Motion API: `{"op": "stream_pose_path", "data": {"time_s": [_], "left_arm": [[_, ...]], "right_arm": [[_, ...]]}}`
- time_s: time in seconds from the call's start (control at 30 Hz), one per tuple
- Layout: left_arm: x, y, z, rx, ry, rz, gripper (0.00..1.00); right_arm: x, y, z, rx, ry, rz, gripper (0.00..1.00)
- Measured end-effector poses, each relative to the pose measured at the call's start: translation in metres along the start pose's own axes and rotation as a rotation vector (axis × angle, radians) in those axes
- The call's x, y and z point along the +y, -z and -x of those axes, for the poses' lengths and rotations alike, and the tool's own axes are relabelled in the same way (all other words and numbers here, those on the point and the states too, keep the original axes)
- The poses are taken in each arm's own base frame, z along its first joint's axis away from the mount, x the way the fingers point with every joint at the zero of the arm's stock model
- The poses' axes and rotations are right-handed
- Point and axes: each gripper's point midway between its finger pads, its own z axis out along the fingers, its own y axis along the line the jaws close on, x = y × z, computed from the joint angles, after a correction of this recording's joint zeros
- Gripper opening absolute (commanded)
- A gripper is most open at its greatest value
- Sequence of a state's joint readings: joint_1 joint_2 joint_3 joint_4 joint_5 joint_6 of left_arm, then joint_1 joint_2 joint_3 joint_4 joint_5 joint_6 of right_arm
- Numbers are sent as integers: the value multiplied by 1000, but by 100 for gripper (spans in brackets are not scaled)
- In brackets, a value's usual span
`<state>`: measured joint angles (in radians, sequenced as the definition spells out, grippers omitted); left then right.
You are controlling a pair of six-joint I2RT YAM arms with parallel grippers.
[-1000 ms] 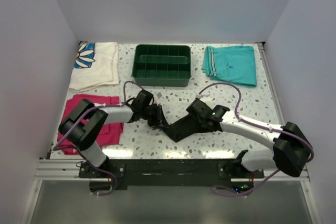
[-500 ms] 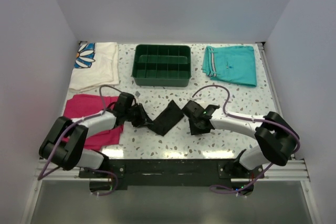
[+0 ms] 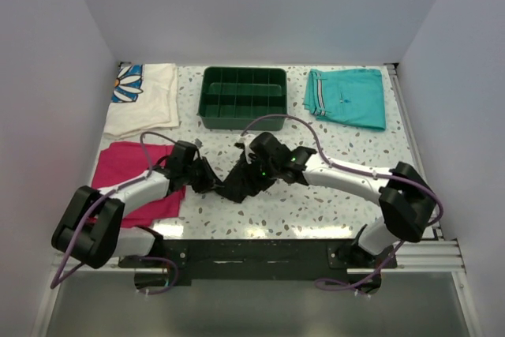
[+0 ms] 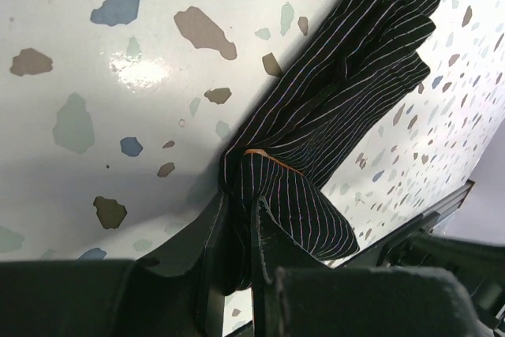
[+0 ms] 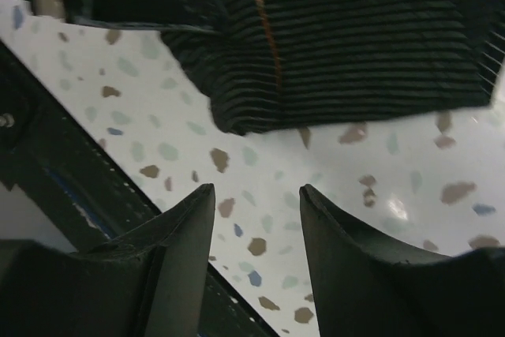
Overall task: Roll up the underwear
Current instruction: Roll the underwear to the center of the board.
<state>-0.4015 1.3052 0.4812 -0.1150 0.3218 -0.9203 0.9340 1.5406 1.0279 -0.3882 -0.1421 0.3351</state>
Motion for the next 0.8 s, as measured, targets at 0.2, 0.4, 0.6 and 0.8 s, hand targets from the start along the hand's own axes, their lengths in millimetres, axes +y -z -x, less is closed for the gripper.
{"op": "stream_pose_path", "data": {"time_s": [0.2,0.4,0.6,0.8], "left_arm": [[-2,-2,0,24,-24,7,0],[-6,-5,1,48,-43,2,0],[-6,-5,0,55,-56,-3,0],[-7,-6,0,60,-57,-8,0]], "right_arm": [[39,-17,8,14,122,132,52],[43,-32,8,32,160,153,53],[40,-37,9,37,192,144,53],[37,-38,14,17,203,119,54]]}}
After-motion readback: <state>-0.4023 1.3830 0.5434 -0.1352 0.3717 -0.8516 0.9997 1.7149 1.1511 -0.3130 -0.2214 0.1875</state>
